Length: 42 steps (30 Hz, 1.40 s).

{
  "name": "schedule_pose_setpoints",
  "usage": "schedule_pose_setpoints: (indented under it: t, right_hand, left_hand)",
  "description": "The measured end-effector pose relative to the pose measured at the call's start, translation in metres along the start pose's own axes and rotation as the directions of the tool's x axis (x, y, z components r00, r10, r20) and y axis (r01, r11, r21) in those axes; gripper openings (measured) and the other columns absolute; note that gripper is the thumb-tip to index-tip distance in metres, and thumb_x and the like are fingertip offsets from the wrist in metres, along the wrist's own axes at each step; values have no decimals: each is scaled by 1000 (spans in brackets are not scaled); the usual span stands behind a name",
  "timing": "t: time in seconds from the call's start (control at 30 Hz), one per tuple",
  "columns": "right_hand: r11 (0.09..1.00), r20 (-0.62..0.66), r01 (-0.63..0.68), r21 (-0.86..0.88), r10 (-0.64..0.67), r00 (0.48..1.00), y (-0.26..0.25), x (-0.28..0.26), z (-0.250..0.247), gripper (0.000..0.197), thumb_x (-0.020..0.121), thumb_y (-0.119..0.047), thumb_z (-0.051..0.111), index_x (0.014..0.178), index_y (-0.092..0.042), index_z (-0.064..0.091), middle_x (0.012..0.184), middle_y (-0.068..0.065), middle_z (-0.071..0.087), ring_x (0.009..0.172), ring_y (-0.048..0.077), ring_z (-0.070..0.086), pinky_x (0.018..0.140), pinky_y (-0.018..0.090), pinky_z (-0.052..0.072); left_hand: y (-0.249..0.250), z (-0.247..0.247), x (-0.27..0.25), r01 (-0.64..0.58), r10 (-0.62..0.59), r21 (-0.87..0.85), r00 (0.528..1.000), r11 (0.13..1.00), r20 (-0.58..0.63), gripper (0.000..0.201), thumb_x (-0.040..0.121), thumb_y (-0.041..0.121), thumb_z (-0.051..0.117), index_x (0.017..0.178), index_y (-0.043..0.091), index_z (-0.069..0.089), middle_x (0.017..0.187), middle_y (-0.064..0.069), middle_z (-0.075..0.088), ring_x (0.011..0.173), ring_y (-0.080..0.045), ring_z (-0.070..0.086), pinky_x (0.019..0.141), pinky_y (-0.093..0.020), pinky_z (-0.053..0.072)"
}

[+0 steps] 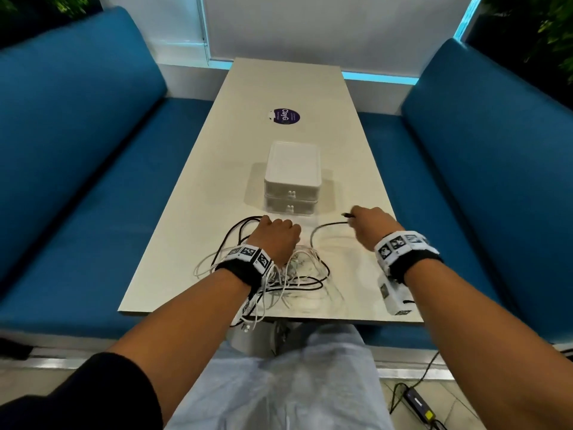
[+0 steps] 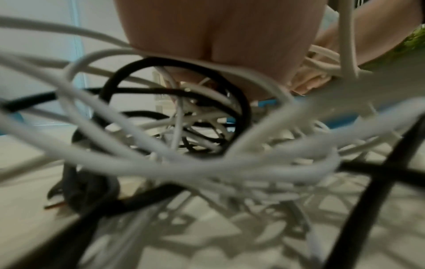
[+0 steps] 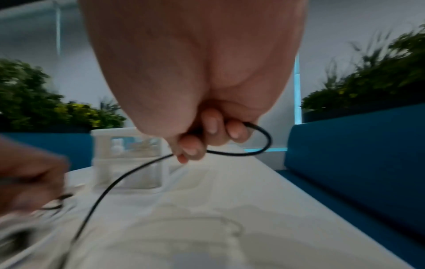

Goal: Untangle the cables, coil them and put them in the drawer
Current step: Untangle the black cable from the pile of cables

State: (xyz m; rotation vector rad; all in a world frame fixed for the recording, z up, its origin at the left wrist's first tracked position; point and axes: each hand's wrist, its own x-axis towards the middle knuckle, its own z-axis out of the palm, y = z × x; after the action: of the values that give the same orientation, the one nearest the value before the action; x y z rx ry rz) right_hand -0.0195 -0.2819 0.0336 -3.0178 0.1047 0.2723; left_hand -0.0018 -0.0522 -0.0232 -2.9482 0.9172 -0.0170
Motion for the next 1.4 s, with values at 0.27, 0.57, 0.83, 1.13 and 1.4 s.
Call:
schedule_pose_setpoints:
  t: [0.27, 0.57, 0.83, 1.13, 1.4]
  right_hand:
    - [984, 44, -92, 152, 87, 995, 10, -10, 9, 22, 103, -29, 38, 107, -13, 52, 89, 8, 54, 77, 28, 54, 63, 34, 40]
    - [968, -35, 160, 195, -157, 987, -30, -6, 18, 23, 102, -32, 42, 110, -15, 55, 93, 14, 65, 81, 33, 59, 68, 36, 48]
    - [999, -50, 35, 11, -34, 998, -12, -4, 20, 25, 103, -32, 40, 111, -14, 55, 95, 13, 61, 78, 32, 58, 65, 35, 47]
    - [967, 36, 185, 173, -194, 980, -49, 3, 36, 28, 101, -27, 42, 120, -12, 57, 108, 17, 66, 96, 36, 62, 74, 35, 46]
    - [949, -1, 142, 282, -147, 989, -35, 12, 29, 24, 102, -31, 42, 107, -15, 59, 94, 17, 65, 85, 36, 59, 74, 40, 49]
  left_hand:
    - [12, -4, 5, 24, -42, -115, 986, 993, -163, 26, 102, 31, 40, 121, 21, 54, 120, -2, 57, 114, -25, 50, 96, -43, 30]
    - [29, -4, 8, 72, -94, -276, 993, 959, -70, 21, 100, 32, 38, 107, 23, 55, 97, 0, 67, 99, -27, 54, 91, -42, 29]
    - [23, 6, 11, 12, -18, -76, 997, 997, -76, 22, 98, 30, 41, 108, 23, 60, 102, -2, 62, 99, -27, 55, 96, -46, 28]
    - [20, 0, 19, -7, 5, -111, 1000, 994, -13, 42, 85, 12, 56, 125, 21, 51, 104, -1, 67, 102, -25, 59, 92, -42, 29]
    - [21, 2, 20, 56, -80, -311, 995, 949, -64, 25, 98, 46, 45, 89, 22, 45, 79, 7, 54, 77, -19, 47, 88, -40, 29]
